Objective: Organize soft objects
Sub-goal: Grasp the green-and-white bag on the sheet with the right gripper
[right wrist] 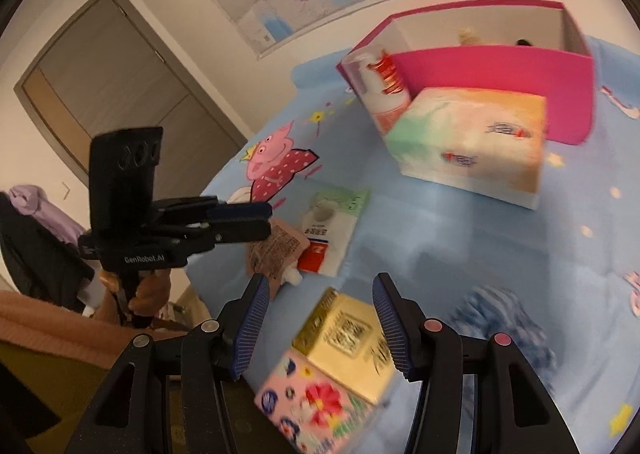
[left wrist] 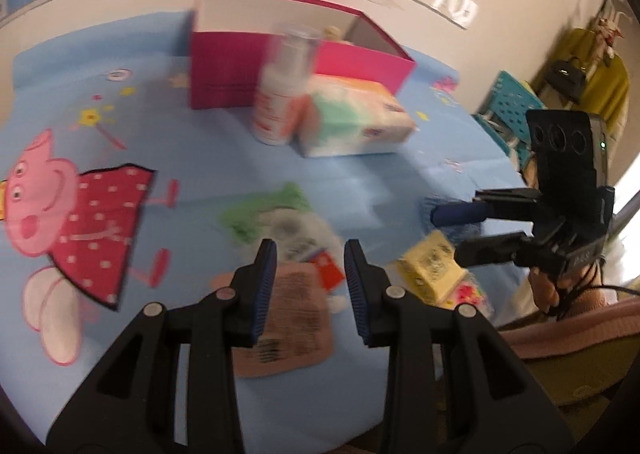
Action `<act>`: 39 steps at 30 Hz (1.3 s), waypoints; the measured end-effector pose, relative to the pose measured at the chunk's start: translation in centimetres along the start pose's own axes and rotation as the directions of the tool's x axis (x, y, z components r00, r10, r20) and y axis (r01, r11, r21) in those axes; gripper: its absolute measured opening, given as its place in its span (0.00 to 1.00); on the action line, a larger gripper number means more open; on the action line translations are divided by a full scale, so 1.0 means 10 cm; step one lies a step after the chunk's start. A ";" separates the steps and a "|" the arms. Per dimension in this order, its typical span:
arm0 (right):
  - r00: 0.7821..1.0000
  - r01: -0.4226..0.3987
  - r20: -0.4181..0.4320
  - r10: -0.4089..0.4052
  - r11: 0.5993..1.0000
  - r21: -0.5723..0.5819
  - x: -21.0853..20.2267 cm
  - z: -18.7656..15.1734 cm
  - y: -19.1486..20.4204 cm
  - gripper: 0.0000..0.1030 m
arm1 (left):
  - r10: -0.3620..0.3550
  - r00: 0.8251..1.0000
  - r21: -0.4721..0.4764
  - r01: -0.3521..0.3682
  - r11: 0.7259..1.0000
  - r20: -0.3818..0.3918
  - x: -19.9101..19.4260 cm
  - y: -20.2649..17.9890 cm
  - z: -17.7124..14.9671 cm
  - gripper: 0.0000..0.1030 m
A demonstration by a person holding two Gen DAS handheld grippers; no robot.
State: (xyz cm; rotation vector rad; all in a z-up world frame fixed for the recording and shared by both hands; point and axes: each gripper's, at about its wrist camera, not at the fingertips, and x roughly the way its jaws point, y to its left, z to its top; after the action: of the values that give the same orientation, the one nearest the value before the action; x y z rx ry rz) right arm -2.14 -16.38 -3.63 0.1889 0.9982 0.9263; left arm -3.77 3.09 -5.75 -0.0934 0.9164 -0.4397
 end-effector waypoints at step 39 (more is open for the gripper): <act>0.995 -0.030 -0.095 0.044 0.990 0.140 0.75 0.47 -0.32 0.34 | -0.119 0.987 -0.051 0.115 0.992 -0.104 0.45 0.24 0.00 0.49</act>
State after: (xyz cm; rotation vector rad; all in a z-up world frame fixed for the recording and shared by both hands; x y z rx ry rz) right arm 4.96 -11.53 -7.47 0.2821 1.1542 0.9073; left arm -0.62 3.46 -9.80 -0.1662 1.0301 -0.5374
